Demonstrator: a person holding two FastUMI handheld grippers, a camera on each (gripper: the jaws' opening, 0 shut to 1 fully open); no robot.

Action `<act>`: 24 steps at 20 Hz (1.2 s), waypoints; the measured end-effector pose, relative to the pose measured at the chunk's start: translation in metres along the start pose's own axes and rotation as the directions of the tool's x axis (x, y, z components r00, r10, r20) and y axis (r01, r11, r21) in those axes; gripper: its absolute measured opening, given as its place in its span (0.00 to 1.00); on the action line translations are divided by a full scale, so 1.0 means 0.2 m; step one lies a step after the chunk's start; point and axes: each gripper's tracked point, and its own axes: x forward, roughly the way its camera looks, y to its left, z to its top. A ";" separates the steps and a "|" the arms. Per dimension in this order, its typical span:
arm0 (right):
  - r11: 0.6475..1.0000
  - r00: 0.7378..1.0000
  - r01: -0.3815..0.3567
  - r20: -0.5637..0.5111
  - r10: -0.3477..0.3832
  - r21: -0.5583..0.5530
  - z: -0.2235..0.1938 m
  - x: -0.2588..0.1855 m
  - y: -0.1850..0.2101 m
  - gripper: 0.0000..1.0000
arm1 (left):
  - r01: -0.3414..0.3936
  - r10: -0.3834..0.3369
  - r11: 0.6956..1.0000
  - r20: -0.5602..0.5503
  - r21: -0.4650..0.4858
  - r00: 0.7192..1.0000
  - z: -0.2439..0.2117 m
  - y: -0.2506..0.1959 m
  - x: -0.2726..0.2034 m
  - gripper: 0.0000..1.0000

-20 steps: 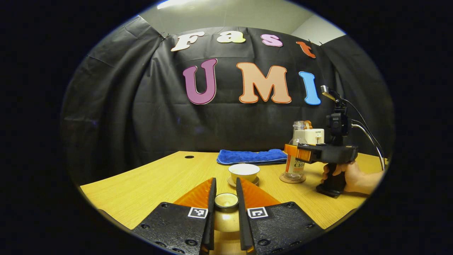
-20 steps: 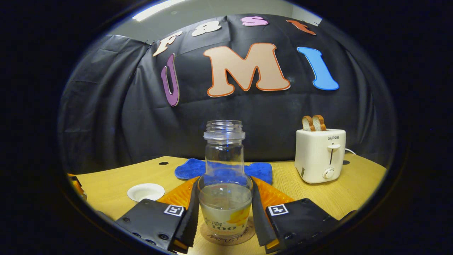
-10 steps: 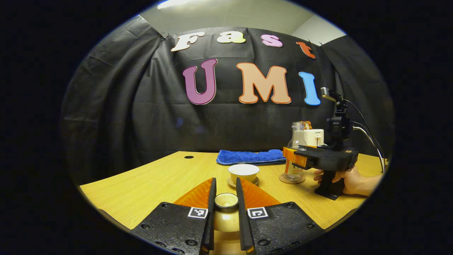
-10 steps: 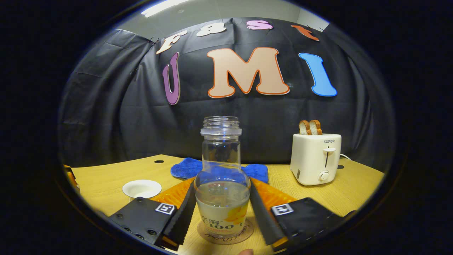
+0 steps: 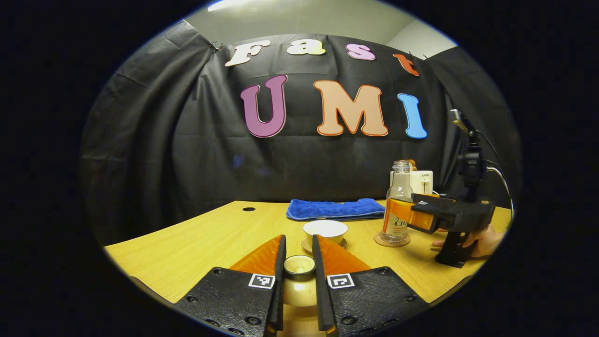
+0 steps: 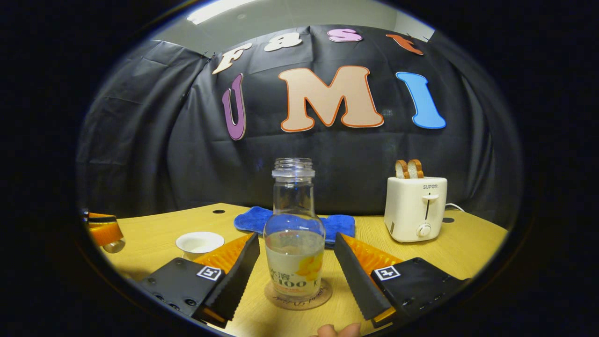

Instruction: Open the teacup lid with one hand, grasp the water bottle and pour water into the teacup with the other hand; after pouring, place the water bottle on the coaster and then close the teacup lid.

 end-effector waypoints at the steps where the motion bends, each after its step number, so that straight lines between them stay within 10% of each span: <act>1: 1.000 1.000 0.001 0.002 -0.001 -0.001 0.00 -0.03 -0.01 1.00 | 0.019 -0.019 1.000 -0.005 0.000 1.000 -0.01 -0.01 0.04 0.26; 24: 1.000 1.000 -0.002 0.004 0.002 0.001 0.03 -0.48 -0.21 1.00 | 0.136 -0.133 0.990 -0.054 0.040 0.990 -0.06 -0.17 0.79 0.26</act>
